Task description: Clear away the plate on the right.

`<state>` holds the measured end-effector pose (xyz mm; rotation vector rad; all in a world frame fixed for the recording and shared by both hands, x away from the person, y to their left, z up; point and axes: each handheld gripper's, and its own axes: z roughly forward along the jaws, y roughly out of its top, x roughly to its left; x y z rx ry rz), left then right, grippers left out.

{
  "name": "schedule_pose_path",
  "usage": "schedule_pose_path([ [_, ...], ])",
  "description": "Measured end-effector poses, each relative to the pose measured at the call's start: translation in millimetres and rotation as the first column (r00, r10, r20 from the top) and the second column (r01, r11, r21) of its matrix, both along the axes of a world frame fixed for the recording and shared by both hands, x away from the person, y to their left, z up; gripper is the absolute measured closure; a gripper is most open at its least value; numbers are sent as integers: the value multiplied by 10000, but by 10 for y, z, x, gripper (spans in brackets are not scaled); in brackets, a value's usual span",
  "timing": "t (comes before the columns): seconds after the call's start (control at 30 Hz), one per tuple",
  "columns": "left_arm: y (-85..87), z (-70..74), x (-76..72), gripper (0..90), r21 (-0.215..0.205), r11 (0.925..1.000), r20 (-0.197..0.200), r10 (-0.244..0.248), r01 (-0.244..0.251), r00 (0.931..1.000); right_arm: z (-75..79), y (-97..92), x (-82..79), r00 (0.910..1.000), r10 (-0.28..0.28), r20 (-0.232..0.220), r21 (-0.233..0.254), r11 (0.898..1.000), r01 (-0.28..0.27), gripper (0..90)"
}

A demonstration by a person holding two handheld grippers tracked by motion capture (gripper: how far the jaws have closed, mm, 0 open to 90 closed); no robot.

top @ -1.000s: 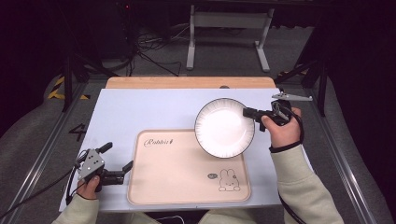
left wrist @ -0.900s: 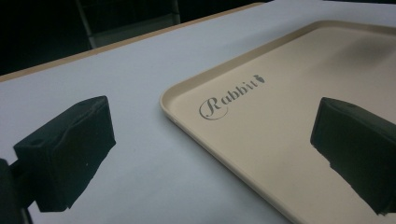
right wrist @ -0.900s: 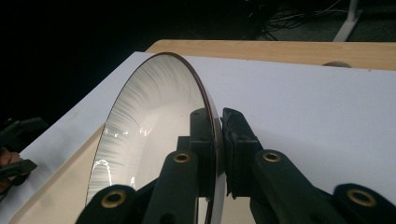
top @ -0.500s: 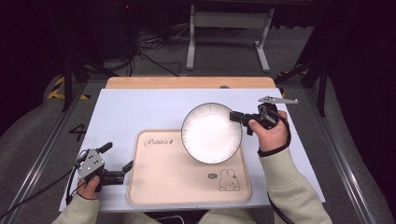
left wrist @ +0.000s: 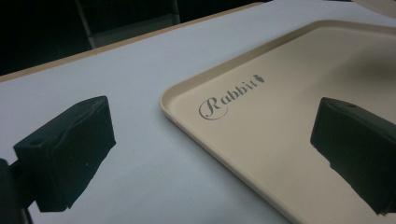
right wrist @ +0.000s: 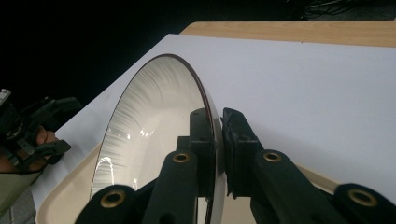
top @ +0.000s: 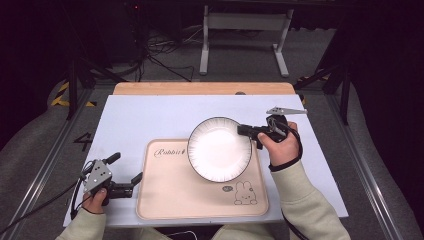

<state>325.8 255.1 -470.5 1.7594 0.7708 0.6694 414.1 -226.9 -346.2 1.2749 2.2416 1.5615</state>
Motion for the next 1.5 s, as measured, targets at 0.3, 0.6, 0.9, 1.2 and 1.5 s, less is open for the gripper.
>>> schedule_pose_path([
  [0.3,-1,0,0,3,-2,10000,5,-4,4,10000,-85,115,1,9993,303,-225,-249,9992,-308,834],
  [0.6,-2,-1,0,3,-19,10000,2,-14,14,10000,-197,243,12,9966,668,-492,-499,9964,-693,833],
  [0.9,-2,-1,1,3,4,10000,14,-20,20,10000,-288,341,26,9923,931,-822,-671,9929,-987,832],
  [1.2,-1,0,0,3,17,10000,6,-6,6,10000,-388,440,43,9848,1288,-1164,-697,9881,-1374,831],
  [1.5,-1,0,1,3,7,10000,12,-22,22,10000,-476,488,75,9786,1399,-1512,-613,9867,-1505,829],
])
